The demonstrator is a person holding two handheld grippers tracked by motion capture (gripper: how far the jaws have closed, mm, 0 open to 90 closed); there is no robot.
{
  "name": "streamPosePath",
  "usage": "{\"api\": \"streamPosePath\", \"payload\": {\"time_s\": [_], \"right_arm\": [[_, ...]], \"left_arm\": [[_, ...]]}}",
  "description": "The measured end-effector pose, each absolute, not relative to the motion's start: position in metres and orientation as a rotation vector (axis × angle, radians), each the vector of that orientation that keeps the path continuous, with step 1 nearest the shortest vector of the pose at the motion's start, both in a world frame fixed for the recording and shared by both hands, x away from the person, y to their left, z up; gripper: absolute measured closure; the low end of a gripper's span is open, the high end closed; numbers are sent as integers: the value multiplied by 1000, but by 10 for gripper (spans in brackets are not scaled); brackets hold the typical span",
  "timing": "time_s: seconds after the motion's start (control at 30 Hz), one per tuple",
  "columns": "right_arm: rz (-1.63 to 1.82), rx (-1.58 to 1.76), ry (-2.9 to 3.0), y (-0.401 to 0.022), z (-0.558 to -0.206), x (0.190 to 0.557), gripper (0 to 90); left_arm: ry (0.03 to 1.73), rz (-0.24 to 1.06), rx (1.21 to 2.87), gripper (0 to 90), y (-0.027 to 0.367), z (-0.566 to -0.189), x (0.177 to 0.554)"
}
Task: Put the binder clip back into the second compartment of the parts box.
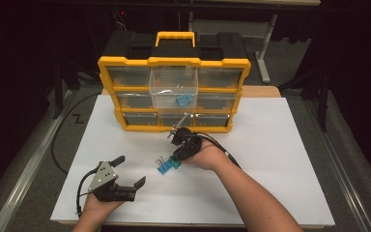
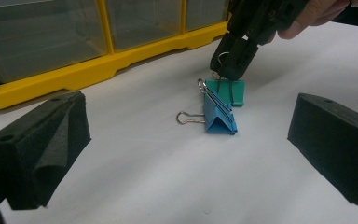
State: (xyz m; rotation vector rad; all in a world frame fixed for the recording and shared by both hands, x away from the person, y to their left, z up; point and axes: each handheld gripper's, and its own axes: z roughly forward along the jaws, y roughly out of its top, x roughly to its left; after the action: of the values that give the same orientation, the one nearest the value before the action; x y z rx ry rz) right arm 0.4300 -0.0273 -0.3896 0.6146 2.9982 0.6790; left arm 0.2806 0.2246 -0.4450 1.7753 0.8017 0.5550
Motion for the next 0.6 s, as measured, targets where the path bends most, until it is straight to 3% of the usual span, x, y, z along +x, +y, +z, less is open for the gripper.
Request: {"api": "streamPosePath", "payload": {"time_s": [0.17, 0.6], "right_arm": [[711, 614, 3046, -29, -385, 426, 897], [682, 563, 3047, -52, -374, 409, 899]], "left_arm": [[799, 552, 1776, 3, 224, -445, 281], [820, 549, 1781, 3, 224, -446, 282]]}}
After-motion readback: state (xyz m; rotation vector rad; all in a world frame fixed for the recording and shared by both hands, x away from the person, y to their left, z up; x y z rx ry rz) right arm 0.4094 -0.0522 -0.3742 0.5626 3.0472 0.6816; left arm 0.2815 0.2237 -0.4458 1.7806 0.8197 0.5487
